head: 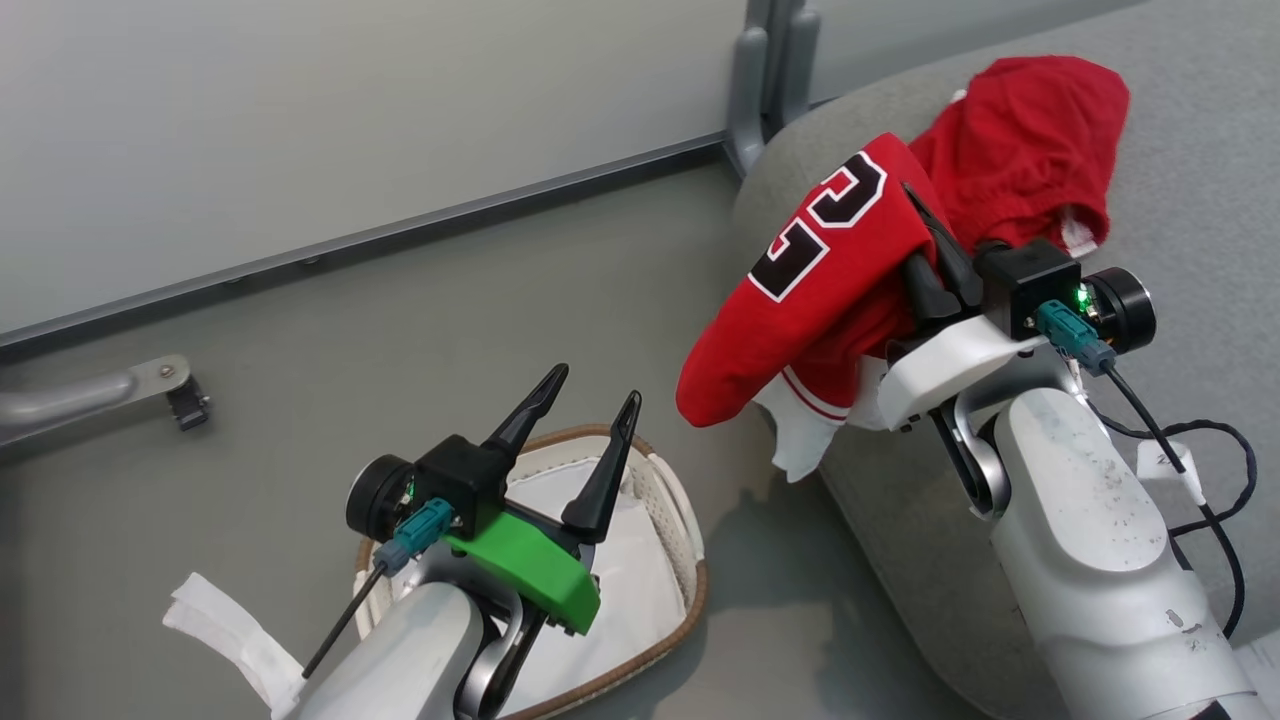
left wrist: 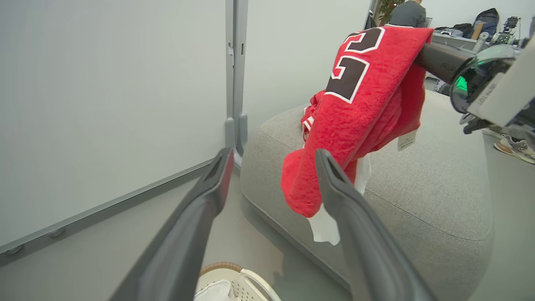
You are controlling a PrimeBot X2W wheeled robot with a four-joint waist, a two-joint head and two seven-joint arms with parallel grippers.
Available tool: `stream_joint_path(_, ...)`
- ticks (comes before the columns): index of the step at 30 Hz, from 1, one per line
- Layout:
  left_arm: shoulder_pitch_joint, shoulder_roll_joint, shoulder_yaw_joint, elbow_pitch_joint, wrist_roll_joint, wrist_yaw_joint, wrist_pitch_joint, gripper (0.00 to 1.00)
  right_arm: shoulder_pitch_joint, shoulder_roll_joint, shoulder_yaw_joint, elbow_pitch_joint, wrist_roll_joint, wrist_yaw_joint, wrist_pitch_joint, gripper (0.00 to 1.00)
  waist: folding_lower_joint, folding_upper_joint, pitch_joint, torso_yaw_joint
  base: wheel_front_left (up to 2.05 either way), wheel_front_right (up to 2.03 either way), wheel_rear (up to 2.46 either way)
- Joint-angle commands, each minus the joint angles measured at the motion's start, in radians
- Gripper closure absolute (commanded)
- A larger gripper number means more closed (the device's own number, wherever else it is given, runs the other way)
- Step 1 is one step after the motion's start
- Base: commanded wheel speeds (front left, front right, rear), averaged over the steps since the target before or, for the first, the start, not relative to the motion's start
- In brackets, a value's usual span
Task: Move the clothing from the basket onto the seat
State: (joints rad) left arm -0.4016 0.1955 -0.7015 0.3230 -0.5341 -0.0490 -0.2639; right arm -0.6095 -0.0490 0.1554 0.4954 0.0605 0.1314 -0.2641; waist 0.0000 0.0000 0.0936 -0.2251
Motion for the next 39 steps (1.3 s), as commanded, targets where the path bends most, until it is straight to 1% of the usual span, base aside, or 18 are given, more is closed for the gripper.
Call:
stream_joint_path(1, -0.001, -0.002, 0.001, -0.004, 0.017, -0.006, -0.001, 0.00, 0.012, -0.003, -0.011, -0.009, -0.015, -0.001, -0.001, 1.00, 0.0000, 0.0000, 0.041, -0.103, 0.00, 0.00, 0.00)
stream_joint_path(7, -0.025, -0.005, -0.006, -0.001, 0.035, -0.013, -0.001, 0.00, 0.030, -0.002, -0.039, -0.024, -0.019, -0.001, -0.001, 1.00, 0.0000, 0.0000, 0.079, -0.185, 0.00, 0.00, 0.00)
stream_joint_path(12, -0.040, -0.001, -0.015, 0.009, 0.047, -0.016, 0.000, 0.00, 0.042, -0.002, -0.072, -0.030, -0.006, -0.001, -0.001, 1.00, 0.0000, 0.0000, 0.114, -0.209, 0.00, 0.00, 0.00)
stream_joint_path(17, -0.060, -0.002, -0.026, 0.010, 0.056, -0.021, 0.004, 0.00, 0.016, -0.002, -0.122, -0.009, -0.029, -0.001, -0.001, 1.00, 0.0000, 0.0000, 0.159, -0.187, 0.00, 0.00, 0.00)
stream_joint_path(20, -0.075, -0.004, -0.025, 0.010, 0.062, -0.012, 0.004, 0.00, -0.029, -0.006, -0.177, 0.000, -0.054, -0.001, -0.001, 1.00, 0.0000, 0.0000, 0.189, -0.158, 0.00, 0.00, 0.00)
stream_joint_path(24, -0.088, -0.002, -0.029, 0.012, 0.070, -0.010, 0.003, 0.00, -0.114, -0.030, -0.247, 0.018, -0.081, -0.001, -0.001, 1.00, 0.0000, 0.0000, 0.231, -0.110, 0.00, 0.00, 0.00)
stream_joint_path(31, -0.127, -0.005, -0.037, -0.001, 0.088, -0.007, 0.002, 0.00, -0.331, -0.156, -0.366, 0.080, -0.112, -0.001, 0.015, 1.00, 0.0000, 0.0000, 0.323, -0.012, 0.00, 0.00, 0.00)
stream_joint_path(36, -0.162, -0.013, -0.051, -0.014, 0.104, -0.012, 0.002, 0.00, -0.477, -0.292, -0.428, 0.108, -0.161, -0.001, 0.047, 1.00, 0.0000, 0.0000, 0.396, 0.071, 0.00, 0.00, 0.00)
stream_joint_path(39, -0.181, -0.017, -0.060, -0.019, 0.117, -0.015, 0.002, 0.00, -0.528, -0.335, -0.461, 0.116, -0.187, -0.001, 0.062, 1.00, 0.0000, 0.0000, 0.433, 0.110, 0.00, 0.00, 0.00)
